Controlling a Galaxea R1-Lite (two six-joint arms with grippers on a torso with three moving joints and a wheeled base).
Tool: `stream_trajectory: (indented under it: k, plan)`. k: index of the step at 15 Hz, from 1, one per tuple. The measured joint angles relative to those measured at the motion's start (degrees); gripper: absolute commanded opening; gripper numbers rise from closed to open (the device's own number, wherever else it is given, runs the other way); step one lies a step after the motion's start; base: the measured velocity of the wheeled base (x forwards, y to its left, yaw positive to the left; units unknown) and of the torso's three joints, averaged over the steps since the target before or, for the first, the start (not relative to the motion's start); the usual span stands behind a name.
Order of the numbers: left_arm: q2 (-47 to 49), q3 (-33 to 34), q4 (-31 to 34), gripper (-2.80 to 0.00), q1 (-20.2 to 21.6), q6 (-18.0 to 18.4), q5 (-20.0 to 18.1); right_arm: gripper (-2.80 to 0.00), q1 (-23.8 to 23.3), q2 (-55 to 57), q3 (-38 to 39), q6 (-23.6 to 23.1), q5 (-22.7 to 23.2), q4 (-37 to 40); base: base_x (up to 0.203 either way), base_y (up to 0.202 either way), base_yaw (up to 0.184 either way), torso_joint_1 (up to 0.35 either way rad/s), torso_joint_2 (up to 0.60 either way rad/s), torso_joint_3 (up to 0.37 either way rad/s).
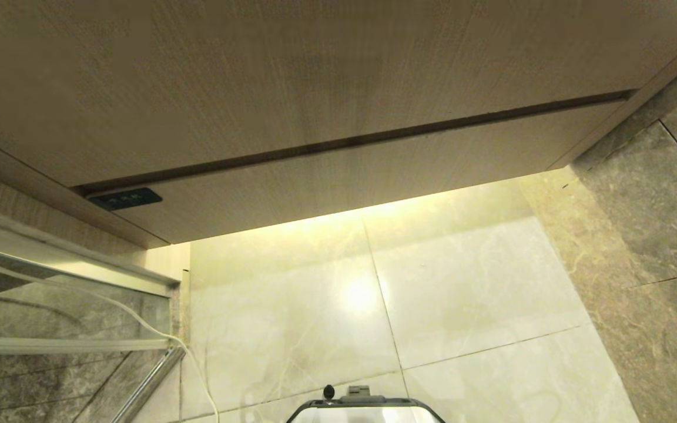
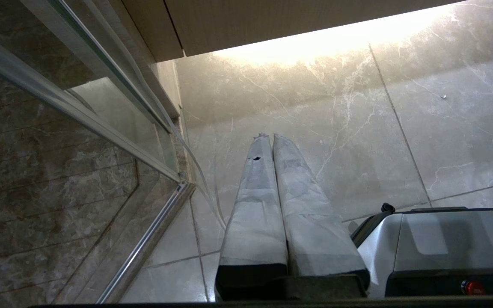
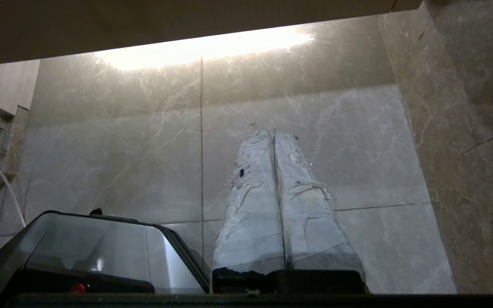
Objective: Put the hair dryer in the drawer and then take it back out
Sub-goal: Pull open the drawer
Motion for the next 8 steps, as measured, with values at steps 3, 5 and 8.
stream_trajectory:
  k: [3, 5, 8]
  plan:
    - [0.0, 0.0, 0.0, -2.8, 0.0, 0.0, 0.0, -2.8, 0.0, 0.0, 0.0, 0.0, 0.0, 0.0, 0.0, 0.0, 0.0, 0.0, 0.0, 0.0]
    - [0.0, 0.0, 0.0, -2.8, 0.0, 0.0, 0.0, -2.8, 0.0, 0.0, 0.0, 0.0, 0.0, 0.0, 0.0, 0.0, 0.0, 0.0, 0.0, 0.0]
    - [0.0, 0.0, 0.0, -2.8, 0.0, 0.0, 0.0, -2.8, 0.0, 0.0, 0.0, 0.0, 0.0, 0.0, 0.0, 0.0, 0.0, 0.0, 0.0, 0.0]
